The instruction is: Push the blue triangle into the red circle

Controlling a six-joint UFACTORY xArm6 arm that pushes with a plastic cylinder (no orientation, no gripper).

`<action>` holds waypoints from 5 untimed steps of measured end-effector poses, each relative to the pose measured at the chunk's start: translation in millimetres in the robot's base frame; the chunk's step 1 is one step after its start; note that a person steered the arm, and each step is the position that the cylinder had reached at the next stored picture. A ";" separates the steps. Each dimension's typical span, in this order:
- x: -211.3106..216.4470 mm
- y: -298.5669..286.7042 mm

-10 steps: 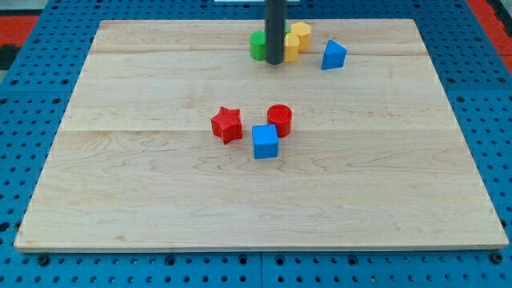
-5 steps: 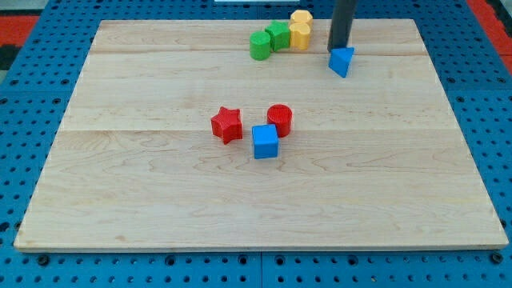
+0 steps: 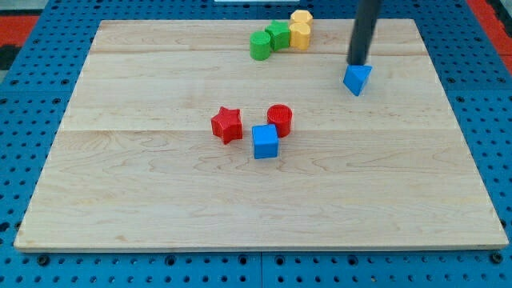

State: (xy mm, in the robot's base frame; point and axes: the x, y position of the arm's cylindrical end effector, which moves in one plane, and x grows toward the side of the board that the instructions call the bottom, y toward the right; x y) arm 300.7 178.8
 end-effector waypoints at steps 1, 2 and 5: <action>50.1 -3.8; 86.2 -45.3; 91.7 -124.6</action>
